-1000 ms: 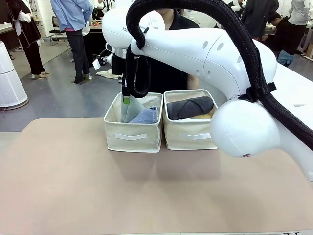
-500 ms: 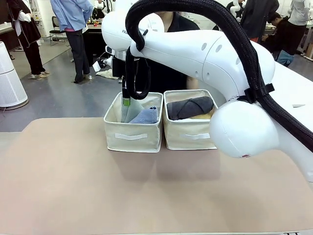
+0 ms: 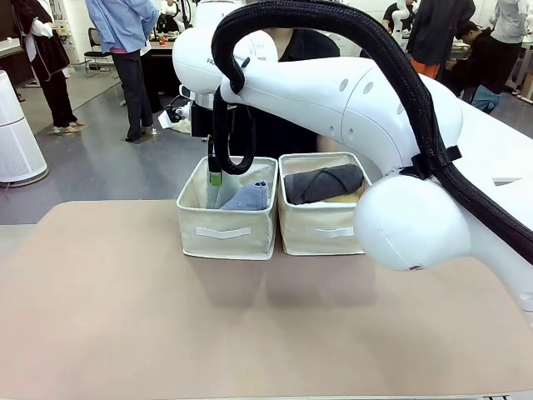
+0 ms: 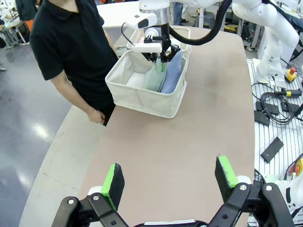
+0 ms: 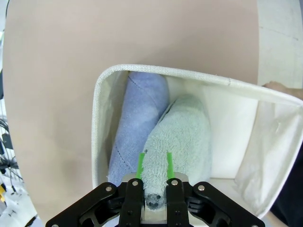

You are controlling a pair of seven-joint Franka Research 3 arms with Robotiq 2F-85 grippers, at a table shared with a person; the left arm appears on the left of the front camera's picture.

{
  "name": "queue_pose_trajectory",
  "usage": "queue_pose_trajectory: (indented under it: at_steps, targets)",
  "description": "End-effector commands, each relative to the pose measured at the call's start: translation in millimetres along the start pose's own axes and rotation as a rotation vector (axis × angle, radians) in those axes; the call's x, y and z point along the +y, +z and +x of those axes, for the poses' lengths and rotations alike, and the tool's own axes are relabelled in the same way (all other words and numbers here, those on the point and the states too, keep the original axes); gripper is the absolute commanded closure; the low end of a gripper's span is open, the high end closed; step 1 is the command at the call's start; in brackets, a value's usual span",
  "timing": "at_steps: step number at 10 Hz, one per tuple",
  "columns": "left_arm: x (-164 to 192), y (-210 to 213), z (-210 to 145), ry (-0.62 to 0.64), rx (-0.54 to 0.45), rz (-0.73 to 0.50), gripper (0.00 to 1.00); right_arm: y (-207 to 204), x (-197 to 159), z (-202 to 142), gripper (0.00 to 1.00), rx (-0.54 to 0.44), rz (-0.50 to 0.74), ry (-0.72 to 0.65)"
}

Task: Sort the towels based on their folding style.
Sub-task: Pick up another triangle-folded towel from the table and place it in the left Fabric basket.

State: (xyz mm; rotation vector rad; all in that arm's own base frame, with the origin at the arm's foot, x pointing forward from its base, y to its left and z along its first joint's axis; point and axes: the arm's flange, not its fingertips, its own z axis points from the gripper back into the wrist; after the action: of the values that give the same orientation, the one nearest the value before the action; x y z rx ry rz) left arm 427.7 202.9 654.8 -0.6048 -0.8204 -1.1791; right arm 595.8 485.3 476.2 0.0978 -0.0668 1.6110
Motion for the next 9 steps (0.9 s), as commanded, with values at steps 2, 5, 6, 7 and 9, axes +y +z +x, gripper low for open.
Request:
queue_pose_trajectory:
  at_steps: [2,5,6,7,9]
  targets:
    - [-2.7,1.0,0.2,-0.008,-0.009,-0.001,0.0,12.8,-44.1,37.6,0.84,-0.017,-0.002,0.04]
    - [-2.7,1.0,0.2,-0.008,-0.009,-0.001,0.0,15.5,-43.3,38.4,0.57,-0.027,-0.016,0.049]
    - [-2.7,1.0,0.2,-0.008,-0.009,-0.001,0.0,15.9,-42.9,38.9,0.44,-0.025,-0.019,0.05]
    - [-2.7,1.0,0.2,-0.008,-0.009,-0.001,0.0,16.5,-42.3,38.9,0.37,-0.023,-0.022,0.05]
    - [-2.7,1.0,0.2,-0.008,-0.009,-0.001,0.0,18.2,-41.6,37.1,0.17,-0.023,-0.03,0.043]
